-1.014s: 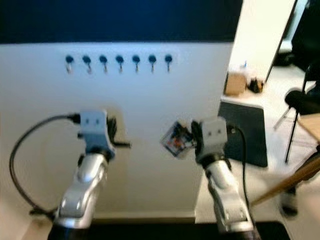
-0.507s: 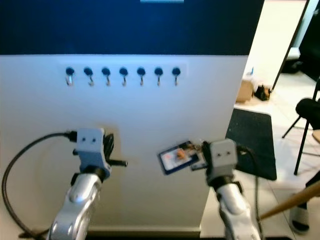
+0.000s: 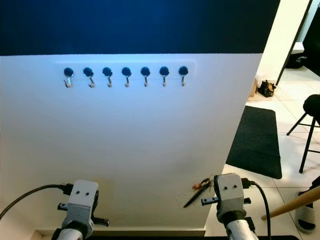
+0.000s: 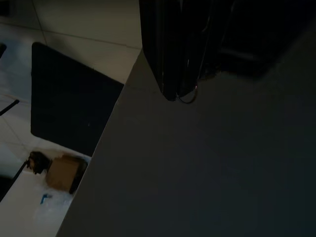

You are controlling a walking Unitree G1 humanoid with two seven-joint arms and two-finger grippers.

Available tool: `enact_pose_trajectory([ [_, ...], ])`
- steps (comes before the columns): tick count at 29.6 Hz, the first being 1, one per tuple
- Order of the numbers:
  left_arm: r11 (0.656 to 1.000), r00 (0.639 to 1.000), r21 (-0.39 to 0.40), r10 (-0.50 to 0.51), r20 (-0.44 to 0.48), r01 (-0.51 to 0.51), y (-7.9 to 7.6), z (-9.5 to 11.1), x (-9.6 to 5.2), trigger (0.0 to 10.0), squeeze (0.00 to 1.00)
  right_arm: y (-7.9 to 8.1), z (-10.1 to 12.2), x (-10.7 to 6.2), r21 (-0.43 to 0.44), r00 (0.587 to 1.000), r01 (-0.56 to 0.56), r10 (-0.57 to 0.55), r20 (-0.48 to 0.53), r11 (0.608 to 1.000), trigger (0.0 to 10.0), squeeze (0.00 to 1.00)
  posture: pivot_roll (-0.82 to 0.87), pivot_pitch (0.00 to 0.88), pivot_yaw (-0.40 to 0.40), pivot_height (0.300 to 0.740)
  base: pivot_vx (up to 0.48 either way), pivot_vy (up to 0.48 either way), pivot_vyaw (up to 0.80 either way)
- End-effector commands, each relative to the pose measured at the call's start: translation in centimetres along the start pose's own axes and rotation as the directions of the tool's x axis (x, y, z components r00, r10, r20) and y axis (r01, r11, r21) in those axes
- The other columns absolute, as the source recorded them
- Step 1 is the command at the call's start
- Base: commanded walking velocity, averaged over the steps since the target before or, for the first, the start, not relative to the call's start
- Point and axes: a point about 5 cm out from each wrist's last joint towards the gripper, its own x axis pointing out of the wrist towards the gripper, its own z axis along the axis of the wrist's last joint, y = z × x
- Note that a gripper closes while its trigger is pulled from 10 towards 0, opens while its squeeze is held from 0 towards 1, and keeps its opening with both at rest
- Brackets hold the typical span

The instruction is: Hang keys on a hook

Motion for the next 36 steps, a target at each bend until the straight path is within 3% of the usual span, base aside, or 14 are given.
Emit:
enact_pose_trajectory([
  [1,1.000,1.000,0.026,0.006,-0.010,-0.006,0.4,-0.1,-0.1,10.0,0.00,-0.1,0.2,0.1,-0.003,1.000,0.006,-0.006,0.016,1.000,10.0,0.00,0.02,0.139,0.045,0.740,0.000,0.000,0.00],
  [36,0.999,0.996,0.041,-0.004,0.091,0.000,0.7,2.4,1.2,10.0,0.00,1.0,2.3,0.8,0.022,0.994,0.008,-0.011,0.107,1.000,10.0,0.00,0.01,0.149,0.082,0.740,0.000,0.000,0.00],
])
